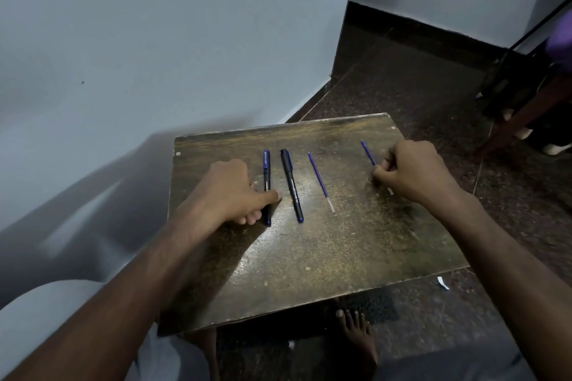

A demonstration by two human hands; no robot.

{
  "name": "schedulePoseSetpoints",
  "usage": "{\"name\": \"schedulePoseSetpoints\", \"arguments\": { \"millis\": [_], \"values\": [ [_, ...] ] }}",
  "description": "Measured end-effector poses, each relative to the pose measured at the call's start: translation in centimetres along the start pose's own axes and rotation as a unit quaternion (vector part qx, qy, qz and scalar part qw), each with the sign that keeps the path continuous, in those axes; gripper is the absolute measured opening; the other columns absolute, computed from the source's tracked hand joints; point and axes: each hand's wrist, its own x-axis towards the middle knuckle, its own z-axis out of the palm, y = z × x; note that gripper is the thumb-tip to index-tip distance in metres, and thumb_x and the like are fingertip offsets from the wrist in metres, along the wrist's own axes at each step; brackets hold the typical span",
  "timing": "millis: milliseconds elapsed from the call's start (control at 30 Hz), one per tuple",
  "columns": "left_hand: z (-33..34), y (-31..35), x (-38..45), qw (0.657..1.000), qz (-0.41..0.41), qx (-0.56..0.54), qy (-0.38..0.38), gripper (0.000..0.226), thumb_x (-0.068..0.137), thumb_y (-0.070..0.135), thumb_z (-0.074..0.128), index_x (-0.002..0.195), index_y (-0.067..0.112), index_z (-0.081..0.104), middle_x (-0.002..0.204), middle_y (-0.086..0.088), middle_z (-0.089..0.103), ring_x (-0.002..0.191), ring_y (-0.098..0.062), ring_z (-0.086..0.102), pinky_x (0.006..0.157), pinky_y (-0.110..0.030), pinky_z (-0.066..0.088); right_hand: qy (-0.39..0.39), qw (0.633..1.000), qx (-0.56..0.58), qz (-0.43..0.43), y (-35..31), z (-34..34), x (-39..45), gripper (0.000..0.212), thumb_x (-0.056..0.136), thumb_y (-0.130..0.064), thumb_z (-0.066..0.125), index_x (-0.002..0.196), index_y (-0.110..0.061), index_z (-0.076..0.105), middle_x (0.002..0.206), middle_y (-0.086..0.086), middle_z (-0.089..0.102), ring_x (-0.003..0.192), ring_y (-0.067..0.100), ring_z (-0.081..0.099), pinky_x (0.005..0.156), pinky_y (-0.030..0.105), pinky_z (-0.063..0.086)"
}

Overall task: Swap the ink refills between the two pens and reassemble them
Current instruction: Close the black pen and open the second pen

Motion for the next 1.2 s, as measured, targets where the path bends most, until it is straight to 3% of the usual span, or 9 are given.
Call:
{"name": "schedulePoseSetpoints", "arguments": {
  "millis": [133, 267, 400, 500, 667, 833, 967, 1100, 1200],
  "values": [
    [-0.4, -0.1, 0.2, 1.000, -0.005, -0.009, 0.007, 0.056, 0.090, 0.062, 0.078, 0.071, 0.010, 0.078, 0.057, 0.006, 0.077, 0.049, -0.009, 0.076, 0.045, -0.015, 0.054, 0.005, 1.000, 0.001, -0.003, -0.1, -0.4, -0.2, 0.038, 0.094, -0.034, 0.079, 0.064, -0.013, 0.068, 0.060, 0.000, 0.066, 0.061, 0.017, 0.059, 0.059, 0.033, 0.042],
    [-0.9, -0.4, 0.1, 0.998, 0.017, 0.015, 0.056, 0.057, 0.091, 0.066, 0.072, 0.067, 0.016, 0.077, 0.055, 0.010, 0.076, 0.047, -0.003, 0.073, 0.051, -0.017, 0.054, 0.043, 0.999, 0.021, -0.021, -1.5, -1.1, -0.8, 0.027, 0.094, -0.031, 0.077, 0.075, -0.013, 0.070, 0.071, 0.005, 0.072, 0.075, 0.027, 0.070, 0.074, 0.042, 0.059],
    [-1.3, -0.4, 0.1, 0.986, 0.039, 0.045, 0.157, 0.055, 0.094, 0.066, 0.068, 0.064, 0.020, 0.076, 0.048, 0.015, 0.070, 0.044, 0.003, 0.068, 0.067, -0.027, 0.063, 0.073, 0.987, 0.096, -0.107, -5.7, -0.8, -2.0, 0.021, 0.092, -0.026, 0.082, 0.078, -0.025, 0.067, 0.067, -0.012, 0.066, 0.062, -0.001, 0.061, 0.063, 0.026, 0.051],
    [-1.4, -0.1, 0.1, 0.978, 0.051, 0.036, 0.197, 0.044, 0.095, 0.060, 0.070, 0.067, 0.026, 0.073, 0.050, 0.013, 0.071, 0.052, -0.004, 0.072, 0.071, -0.037, 0.067, 0.062, 0.982, 0.123, -0.126, -8.9, 0.3, -2.6, 0.024, 0.094, -0.030, 0.082, 0.077, -0.029, 0.065, 0.062, -0.015, 0.064, 0.057, -0.008, 0.057, 0.054, 0.008, 0.041],
    [-1.7, 0.3, 0.4, 0.969, 0.047, 0.024, 0.242, 0.029, 0.095, 0.059, 0.071, 0.082, 0.032, 0.074, 0.066, 0.020, 0.072, 0.067, 0.000, 0.070, 0.063, -0.027, 0.054, 0.028, 0.989, 0.109, -0.099, -12.5, 2.0, -2.0, 0.037, 0.094, -0.040, 0.080, 0.065, -0.018, 0.070, 0.060, -0.003, 0.072, 0.058, 0.009, 0.069, 0.061, 0.030, 0.060],
    [-1.7, -0.3, 0.8, 0.967, 0.041, 0.024, 0.251, 0.027, 0.093, 0.059, 0.071, 0.085, 0.034, 0.074, 0.071, 0.021, 0.072, 0.073, -0.002, 0.069, 0.064, -0.026, 0.051, 0.001, 0.994, 0.081, -0.077, -14.4, 3.2, -1.3, 0.042, 0.086, -0.044, 0.087, 0.066, -0.014, 0.065, 0.064, 0.004, 0.066, 0.062, 0.022, 0.068, 0.064, 0.038, 0.063],
    [-1.6, -0.6, 0.9, 0.964, 0.077, 0.003, 0.255, 0.020, 0.095, 0.056, 0.073, 0.090, 0.037, 0.077, 0.069, 0.027, 0.068, 0.064, 0.012, 0.062, 0.052, -0.017, 0.037, -0.013, 0.994, 0.069, -0.079, -14.5, 3.2, -1.4, 0.038, 0.087, -0.032, 0.079, 0.061, -0.013, 0.059, 0.061, 0.006, 0.061, 0.061, 0.030, 0.066, 0.063, 0.042, 0.063],
    [-1.7, -0.6, 1.1, 0.965, 0.107, -0.060, 0.233, 0.022, 0.100, 0.053, 0.069, 0.110, 0.038, 0.081, 0.082, 0.031, 0.067, 0.068, 0.022, 0.057, 0.059, 0.000, 0.033, -0.033, 0.979, 0.184, -0.086, -14.4, 1.8, -1.8, 0.025, 0.096, -0.028, 0.069, 0.080, -0.009, 0.072, 0.073, 0.007, 0.077, 0.072, 0.025, 0.074, 0.067, 0.040, 0.059],
    [-1.5, -0.2, 1.3, 0.956, 0.121, -0.210, 0.163, 0.021, 0.103, 0.049, 0.068, 0.114, 0.038, 0.082, 0.087, 0.023, 0.079, 0.081, 0.010, 0.072, 0.069, -0.011, 0.048, -0.137, 0.920, 0.356, -0.089, -14.0, 0.9, -2.7, 0.017, 0.108, -0.022, 0.059, 0.102, -0.007, 0.066, 0.083, 0.004, 0.083, 0.072, 0.016, 0.078, 0.063, 0.031, 0.060]
  ]
}}
